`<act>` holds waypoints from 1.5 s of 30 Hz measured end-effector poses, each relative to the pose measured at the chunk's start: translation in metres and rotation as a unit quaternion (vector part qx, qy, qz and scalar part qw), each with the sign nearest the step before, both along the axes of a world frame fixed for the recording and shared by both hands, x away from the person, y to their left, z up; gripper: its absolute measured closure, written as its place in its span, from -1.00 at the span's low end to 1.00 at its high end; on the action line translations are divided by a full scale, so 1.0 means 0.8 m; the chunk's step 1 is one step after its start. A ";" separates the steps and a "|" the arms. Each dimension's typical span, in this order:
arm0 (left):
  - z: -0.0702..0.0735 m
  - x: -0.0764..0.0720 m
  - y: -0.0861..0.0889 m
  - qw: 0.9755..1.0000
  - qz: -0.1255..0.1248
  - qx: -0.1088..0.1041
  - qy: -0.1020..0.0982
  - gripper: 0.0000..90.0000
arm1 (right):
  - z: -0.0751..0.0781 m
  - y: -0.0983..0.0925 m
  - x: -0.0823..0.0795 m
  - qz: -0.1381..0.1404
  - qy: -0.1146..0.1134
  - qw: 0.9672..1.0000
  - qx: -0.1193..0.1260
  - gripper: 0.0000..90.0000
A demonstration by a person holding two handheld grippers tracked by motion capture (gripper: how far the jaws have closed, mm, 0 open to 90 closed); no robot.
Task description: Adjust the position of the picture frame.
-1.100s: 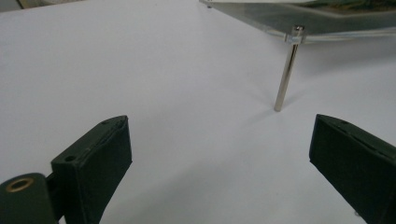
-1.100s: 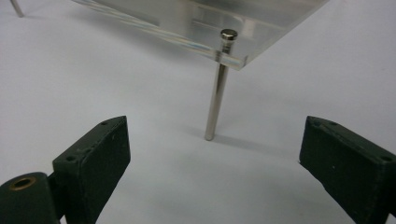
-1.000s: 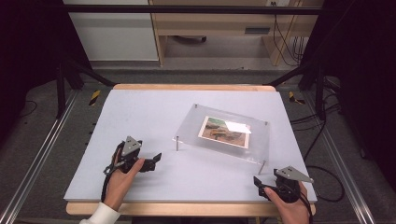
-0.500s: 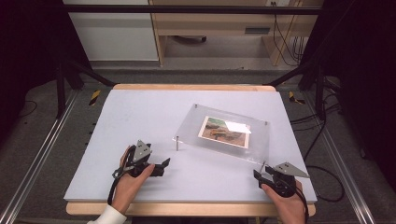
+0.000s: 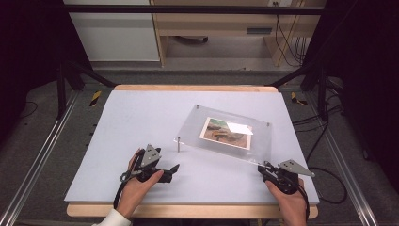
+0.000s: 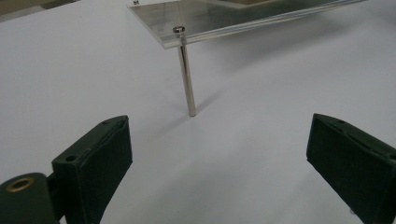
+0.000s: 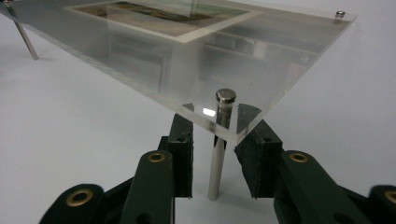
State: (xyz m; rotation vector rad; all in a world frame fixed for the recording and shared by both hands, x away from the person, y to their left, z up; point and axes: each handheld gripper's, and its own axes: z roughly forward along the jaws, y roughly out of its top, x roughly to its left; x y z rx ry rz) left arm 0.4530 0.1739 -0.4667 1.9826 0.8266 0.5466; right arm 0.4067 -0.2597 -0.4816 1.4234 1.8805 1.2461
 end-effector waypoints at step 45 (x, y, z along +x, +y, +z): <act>0.003 0.098 -0.034 0.995 0.003 -0.096 0.032 0.81 | 0.007 -0.017 0.014 0.000 -0.020 0.995 0.094 0.88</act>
